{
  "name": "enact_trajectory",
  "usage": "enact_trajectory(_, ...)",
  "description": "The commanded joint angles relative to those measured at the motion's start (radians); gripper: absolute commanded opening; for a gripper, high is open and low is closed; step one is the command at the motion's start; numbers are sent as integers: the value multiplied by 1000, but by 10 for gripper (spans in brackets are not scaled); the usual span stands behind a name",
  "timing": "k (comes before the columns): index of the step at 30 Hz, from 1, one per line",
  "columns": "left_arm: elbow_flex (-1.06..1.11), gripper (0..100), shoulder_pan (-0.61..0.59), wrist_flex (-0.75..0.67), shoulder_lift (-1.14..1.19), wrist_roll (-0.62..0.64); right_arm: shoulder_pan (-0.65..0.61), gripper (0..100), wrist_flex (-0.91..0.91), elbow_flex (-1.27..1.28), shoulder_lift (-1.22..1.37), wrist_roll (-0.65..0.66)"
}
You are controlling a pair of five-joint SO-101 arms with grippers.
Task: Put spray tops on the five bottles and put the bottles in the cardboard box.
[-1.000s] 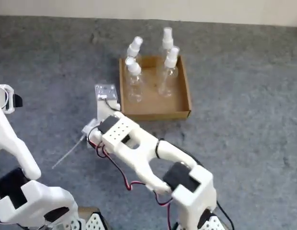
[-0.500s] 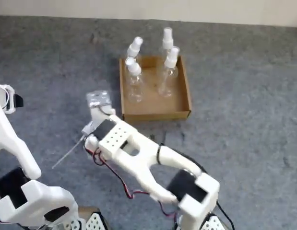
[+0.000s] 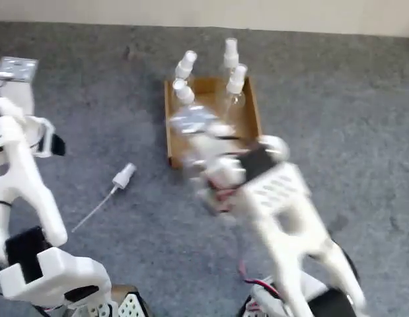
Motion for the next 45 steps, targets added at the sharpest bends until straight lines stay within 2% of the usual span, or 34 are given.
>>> enact_trajectory(1, -35, 231, 170, 55, -5, -8, 315, 3, -10, 205, -191, 238)
enact_trajectory(3, 1, 231, 239, 49, -2, -6, 484, 3, -102, 360, -245, 327)
enact_trajectory(7, 137, 231, 366, -6, -4, -6, 800, 3, -440, 622, -288, 448)
enact_trajectory(11, 242, 230, 438, -117, -4, -2, 949, 3, -641, 788, -200, 502)
enact_trajectory(19, 377, 230, 453, -279, -1, 0, 972, 3, -829, 792, 131, 528)
enact_trajectory(24, 421, 220, 460, -377, 47, 0, 966, 3, -865, 794, 245, 534)
enact_trajectory(31, 389, 137, 456, -419, 223, -2, 970, 6, -865, 794, 225, 534)
enact_trajectory(38, 389, 12, 453, -417, 231, -2, 977, 6, -863, 803, 189, 534)
enact_trajectory(45, 395, 4, 417, -416, 231, -2, 1052, 6, -862, 800, 153, 534)
